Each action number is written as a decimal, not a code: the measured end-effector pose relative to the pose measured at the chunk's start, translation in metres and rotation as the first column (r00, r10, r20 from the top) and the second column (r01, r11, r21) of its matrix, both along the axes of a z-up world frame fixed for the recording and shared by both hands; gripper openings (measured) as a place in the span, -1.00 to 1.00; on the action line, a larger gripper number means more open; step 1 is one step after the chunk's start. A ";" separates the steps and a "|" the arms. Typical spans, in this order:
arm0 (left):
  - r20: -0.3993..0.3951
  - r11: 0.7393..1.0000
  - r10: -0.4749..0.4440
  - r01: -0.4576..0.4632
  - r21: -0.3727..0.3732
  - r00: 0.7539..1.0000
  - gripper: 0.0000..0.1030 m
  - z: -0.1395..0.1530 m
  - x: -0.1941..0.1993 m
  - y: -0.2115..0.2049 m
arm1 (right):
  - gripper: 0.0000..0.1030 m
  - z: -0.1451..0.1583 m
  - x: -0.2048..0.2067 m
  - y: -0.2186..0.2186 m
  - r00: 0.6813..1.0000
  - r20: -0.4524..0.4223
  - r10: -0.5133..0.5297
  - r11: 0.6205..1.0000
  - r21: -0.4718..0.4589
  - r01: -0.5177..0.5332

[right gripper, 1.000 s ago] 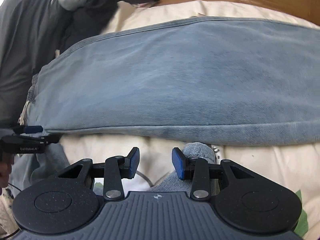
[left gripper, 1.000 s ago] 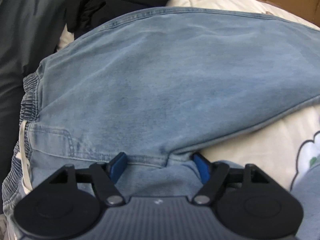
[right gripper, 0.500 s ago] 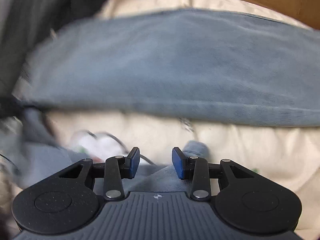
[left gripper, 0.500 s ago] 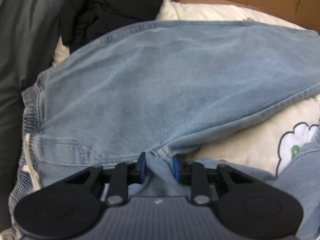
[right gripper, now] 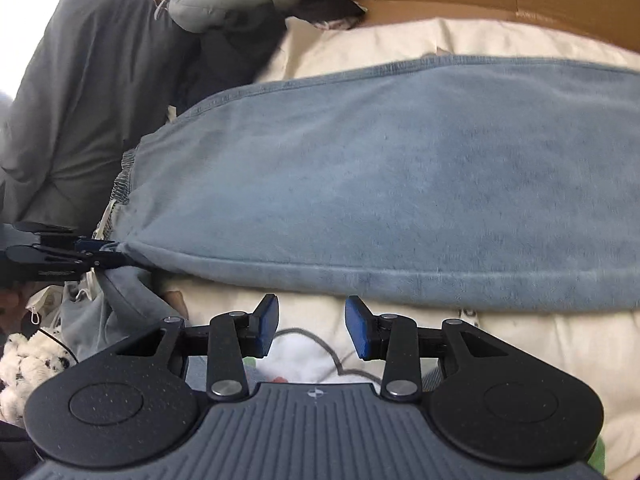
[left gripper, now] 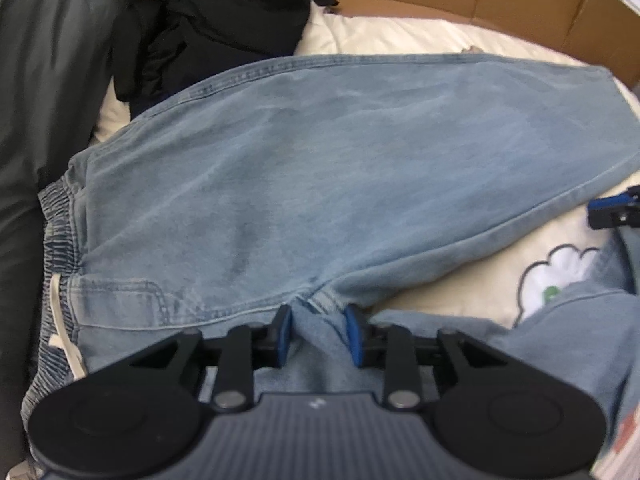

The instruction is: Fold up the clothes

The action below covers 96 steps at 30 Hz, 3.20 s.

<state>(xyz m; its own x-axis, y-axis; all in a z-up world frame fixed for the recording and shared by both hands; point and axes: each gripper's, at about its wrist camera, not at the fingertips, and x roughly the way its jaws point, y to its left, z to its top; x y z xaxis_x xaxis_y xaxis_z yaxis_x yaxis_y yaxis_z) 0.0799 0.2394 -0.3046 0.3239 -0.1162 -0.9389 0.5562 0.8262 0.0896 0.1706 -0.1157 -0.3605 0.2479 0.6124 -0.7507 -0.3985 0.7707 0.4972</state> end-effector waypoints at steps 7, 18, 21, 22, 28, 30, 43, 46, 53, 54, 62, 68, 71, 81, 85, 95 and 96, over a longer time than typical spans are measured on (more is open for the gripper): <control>0.006 0.996 0.004 -0.004 -0.086 1.000 -0.49 -0.001 0.009 -0.009 | -0.15 -0.002 0.009 0.008 0.998 0.056 -0.018 0.999 -0.033 0.020; -0.025 0.999 -0.039 0.039 -0.020 0.999 -0.54 -0.069 0.027 -0.034 | -0.17 -0.026 0.034 0.023 0.995 0.100 0.000 0.988 -0.152 0.016; 0.013 0.997 -0.072 0.071 0.010 0.997 -0.50 -0.075 0.025 -0.041 | -0.17 -0.027 0.036 0.031 0.991 0.129 0.036 0.982 -0.186 -0.012; 0.014 0.998 -0.067 0.067 0.011 0.998 -0.50 -0.075 0.026 -0.041 | -0.17 -0.026 0.036 0.033 0.990 0.134 0.047 0.980 -0.199 -0.020; -0.007 1.000 -0.013 0.013 -0.008 1.000 -0.50 -0.058 0.030 -0.035 | -0.16 -0.003 0.040 0.017 0.995 0.103 -0.001 0.979 -0.202 0.022; -0.001 1.000 -0.013 0.012 -0.008 1.000 -0.50 -0.050 0.029 -0.034 | -0.16 0.005 0.038 0.006 0.994 0.102 -0.026 0.977 -0.210 0.047; 0.083 0.996 0.060 -0.065 0.054 0.995 -0.50 0.005 0.065 0.000 | 0.06 0.012 0.005 -0.028 0.981 -0.085 -0.173 0.937 -0.320 0.137; 0.106 0.994 0.083 -0.090 0.061 0.991 -0.50 0.023 0.072 0.014 | 0.38 0.010 0.003 -0.024 0.970 -0.135 -0.201 0.929 -0.341 0.145; 0.140 0.969 0.243 -0.247 0.010 0.960 -0.49 0.073 0.073 0.066 | 0.42 -0.006 0.009 -0.009 0.950 -0.217 -0.223 0.869 -0.486 0.093; 0.140 0.964 0.261 -0.264 0.001 0.955 -0.49 0.080 0.068 0.072 | 0.27 -0.009 0.009 -0.010 0.945 -0.240 -0.223 0.863 -0.499 0.077; 0.178 0.928 0.371 -0.371 -0.038 0.911 -0.36 0.134 0.009 0.125 | -0.39 0.023 -0.009 -0.040 0.920 -0.294 -0.258 0.863 -0.498 0.084; 0.137 0.898 0.440 -0.434 -0.071 0.888 -0.36 0.151 -0.023 0.162 | -0.77 0.063 -0.036 -0.056 0.925 -0.259 -0.278 0.886 -0.441 0.143; 0.106 0.885 0.463 -0.454 -0.098 0.880 -0.36 0.155 -0.039 0.173 | -0.77 0.089 -0.045 -0.068 0.921 -0.231 -0.313 0.888 -0.416 0.197; 0.031 0.864 0.501 -0.498 -0.078 0.865 -0.35 0.150 -0.078 0.176 | -0.77 0.119 -0.095 -0.172 0.872 -0.215 -0.439 0.871 -0.339 0.355; 0.002 0.840 0.541 -0.541 -0.050 0.841 -0.35 0.137 -0.085 0.178 | -0.77 0.111 -0.131 -0.205 0.828 -0.246 -0.503 0.856 -0.271 0.440; -0.067 0.801 0.598 -0.599 -0.003 0.799 -0.35 0.097 -0.088 0.184 | -0.77 0.097 -0.195 -0.248 0.773 -0.292 -0.564 0.825 -0.240 0.511; -0.074 0.797 0.603 -0.605 -0.002 0.794 -0.35 0.093 -0.087 0.186 | -0.77 0.097 -0.200 -0.248 0.772 -0.293 -0.564 0.825 -0.242 0.511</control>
